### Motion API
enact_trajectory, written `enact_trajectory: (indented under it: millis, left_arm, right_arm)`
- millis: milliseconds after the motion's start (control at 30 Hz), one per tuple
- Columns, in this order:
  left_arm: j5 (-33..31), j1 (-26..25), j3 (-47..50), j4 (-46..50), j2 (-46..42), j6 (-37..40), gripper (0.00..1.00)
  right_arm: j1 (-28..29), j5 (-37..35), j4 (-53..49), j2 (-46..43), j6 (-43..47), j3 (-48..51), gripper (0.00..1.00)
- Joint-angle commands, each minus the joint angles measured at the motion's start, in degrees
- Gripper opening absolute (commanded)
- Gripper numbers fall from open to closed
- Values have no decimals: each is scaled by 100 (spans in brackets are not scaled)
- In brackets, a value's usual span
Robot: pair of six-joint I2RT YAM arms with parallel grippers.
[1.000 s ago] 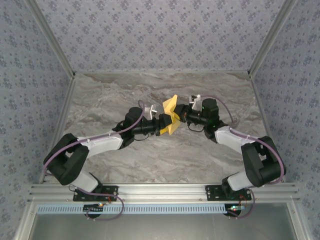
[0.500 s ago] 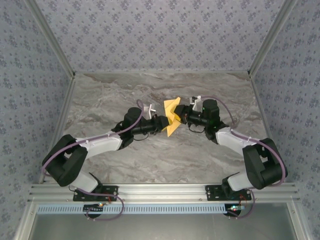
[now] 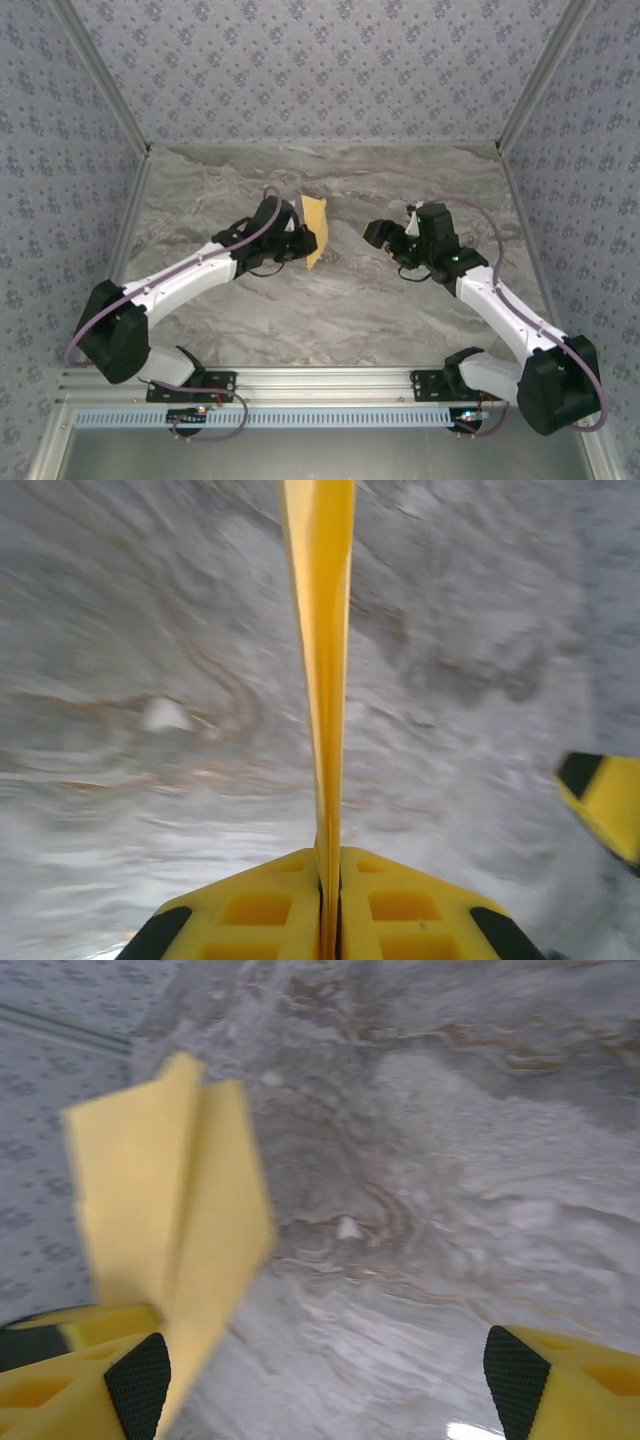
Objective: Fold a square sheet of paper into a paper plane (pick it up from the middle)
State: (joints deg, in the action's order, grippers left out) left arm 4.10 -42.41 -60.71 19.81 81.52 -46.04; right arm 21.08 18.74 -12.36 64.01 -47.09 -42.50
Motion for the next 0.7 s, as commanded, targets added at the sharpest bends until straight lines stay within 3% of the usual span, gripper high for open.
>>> enact_trajectory:
  millis: [0,167,333,500,667]
  left_arm:
    - [-2274,-288,-755,2777,239,886,13]
    - [-3924,-776,-1561,3966,1146,650,14]
    - [-4644,-1113,-2188,4506,2252,449,15]
    - [-4483,-1321,-2540,4280,3012,514,20]
    - [-3508,-1353,-2600,3514,3234,674,37]
  right_arm:
    - [18,-721,-916,-114,464,-20,87]
    - [45,-1158,-1214,-133,419,44,88]
    - [55,-1417,-1382,-210,370,176,88]
    - [46,-1565,-1499,-346,256,359,89]
    - [28,-1645,-1565,-540,170,565,89]
